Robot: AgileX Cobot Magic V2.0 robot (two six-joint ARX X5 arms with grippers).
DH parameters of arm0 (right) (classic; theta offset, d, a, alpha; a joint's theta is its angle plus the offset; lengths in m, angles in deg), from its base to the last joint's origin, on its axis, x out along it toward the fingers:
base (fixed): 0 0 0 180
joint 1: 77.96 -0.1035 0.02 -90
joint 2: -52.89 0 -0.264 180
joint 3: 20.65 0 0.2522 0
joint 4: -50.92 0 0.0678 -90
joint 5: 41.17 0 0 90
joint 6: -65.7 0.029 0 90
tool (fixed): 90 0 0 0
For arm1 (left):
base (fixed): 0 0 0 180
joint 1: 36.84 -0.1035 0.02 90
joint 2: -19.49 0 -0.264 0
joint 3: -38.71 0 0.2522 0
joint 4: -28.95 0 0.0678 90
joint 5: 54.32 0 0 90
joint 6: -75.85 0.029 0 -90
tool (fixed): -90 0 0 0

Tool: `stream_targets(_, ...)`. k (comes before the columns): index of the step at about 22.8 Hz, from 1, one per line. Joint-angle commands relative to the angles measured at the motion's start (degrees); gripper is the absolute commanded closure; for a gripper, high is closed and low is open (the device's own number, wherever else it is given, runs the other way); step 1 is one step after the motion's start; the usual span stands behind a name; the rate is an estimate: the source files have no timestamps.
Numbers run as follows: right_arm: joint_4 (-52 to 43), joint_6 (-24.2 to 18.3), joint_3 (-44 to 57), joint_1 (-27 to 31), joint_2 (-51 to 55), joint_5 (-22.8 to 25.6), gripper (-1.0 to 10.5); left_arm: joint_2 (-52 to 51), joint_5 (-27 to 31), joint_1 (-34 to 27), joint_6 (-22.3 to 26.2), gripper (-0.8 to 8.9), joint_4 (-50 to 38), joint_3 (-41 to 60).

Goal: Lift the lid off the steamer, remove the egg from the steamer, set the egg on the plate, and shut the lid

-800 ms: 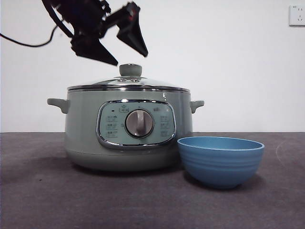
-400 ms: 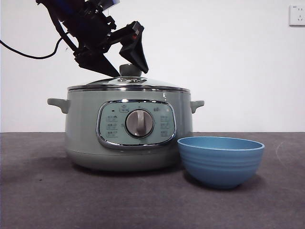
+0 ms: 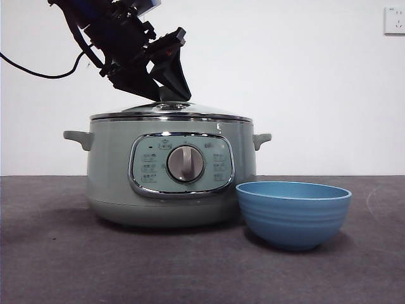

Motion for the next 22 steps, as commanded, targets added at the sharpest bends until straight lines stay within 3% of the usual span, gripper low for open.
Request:
stream_targets(1,-0.2,0.1,-0.1,-0.1,0.0,0.0,3.8,0.5,0.1,0.0,0.0,7.99,-0.5,-0.2)
stream_targets(10,-0.2,0.1,-0.1,-0.1,0.0,0.0,3.8,-0.7,-1.5,0.0,-0.3,8.22,-1.3,-0.5)
stream_targets(22,-5.7,1.4,-0.1,-0.1,-1.3,0.0,3.8,-12.3,-1.2,0.0,-0.4,8.22,1.1,-0.9)
